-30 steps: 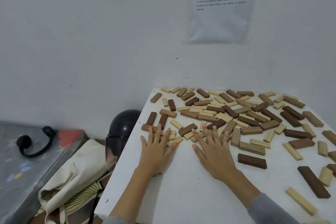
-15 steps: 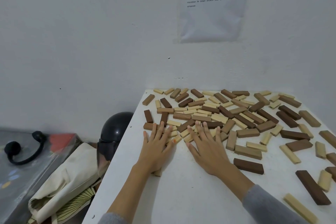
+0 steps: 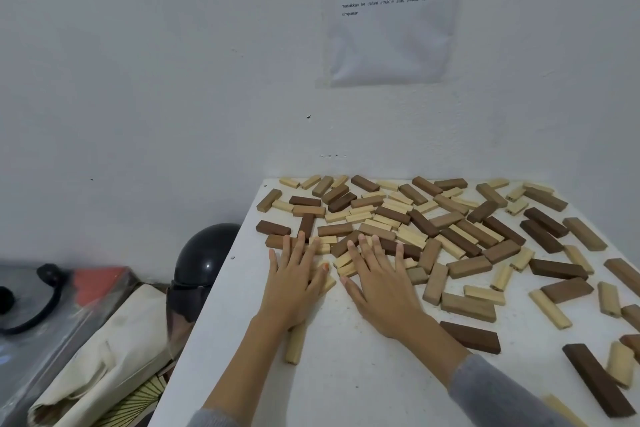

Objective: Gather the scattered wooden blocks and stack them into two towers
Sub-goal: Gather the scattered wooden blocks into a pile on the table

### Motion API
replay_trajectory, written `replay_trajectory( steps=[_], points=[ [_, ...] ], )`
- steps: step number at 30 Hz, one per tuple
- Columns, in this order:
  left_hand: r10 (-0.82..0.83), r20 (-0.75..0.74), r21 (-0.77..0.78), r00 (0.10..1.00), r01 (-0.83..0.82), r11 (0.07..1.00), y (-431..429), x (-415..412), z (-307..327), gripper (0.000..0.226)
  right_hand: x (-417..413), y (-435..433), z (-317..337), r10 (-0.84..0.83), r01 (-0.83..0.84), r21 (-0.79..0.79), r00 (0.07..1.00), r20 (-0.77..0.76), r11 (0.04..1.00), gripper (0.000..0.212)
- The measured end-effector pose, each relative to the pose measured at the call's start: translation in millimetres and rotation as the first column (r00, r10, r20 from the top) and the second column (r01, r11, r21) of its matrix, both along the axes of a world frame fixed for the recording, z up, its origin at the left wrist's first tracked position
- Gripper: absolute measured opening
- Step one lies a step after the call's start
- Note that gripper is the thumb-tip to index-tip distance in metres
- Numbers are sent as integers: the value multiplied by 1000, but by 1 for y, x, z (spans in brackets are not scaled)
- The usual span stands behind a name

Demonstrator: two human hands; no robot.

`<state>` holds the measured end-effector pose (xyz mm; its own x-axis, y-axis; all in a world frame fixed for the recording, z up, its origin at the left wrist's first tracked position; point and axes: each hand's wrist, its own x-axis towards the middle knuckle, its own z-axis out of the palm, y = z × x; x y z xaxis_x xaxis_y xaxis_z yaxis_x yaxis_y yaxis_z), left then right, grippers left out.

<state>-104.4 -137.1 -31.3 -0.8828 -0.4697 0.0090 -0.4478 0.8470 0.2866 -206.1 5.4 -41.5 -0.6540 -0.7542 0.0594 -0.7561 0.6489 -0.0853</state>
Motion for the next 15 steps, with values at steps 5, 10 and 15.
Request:
replay_trajectory(
  steps=[5,10,15],
  points=[
    [11,-12,-19,1000,-11,1000,0,-11,0,70,-9,-2,-1,78,-78,0,997,-16,997,79],
    [20,-33,11,999,-20,1000,-2,-19,-1,69,-13,-2,8,108,-108,-4,994,9,994,87],
    [40,-188,170,981,-8,985,-3,-12,5,70,-16,-3,15,92,-85,-59,987,128,995,71]
  ],
)
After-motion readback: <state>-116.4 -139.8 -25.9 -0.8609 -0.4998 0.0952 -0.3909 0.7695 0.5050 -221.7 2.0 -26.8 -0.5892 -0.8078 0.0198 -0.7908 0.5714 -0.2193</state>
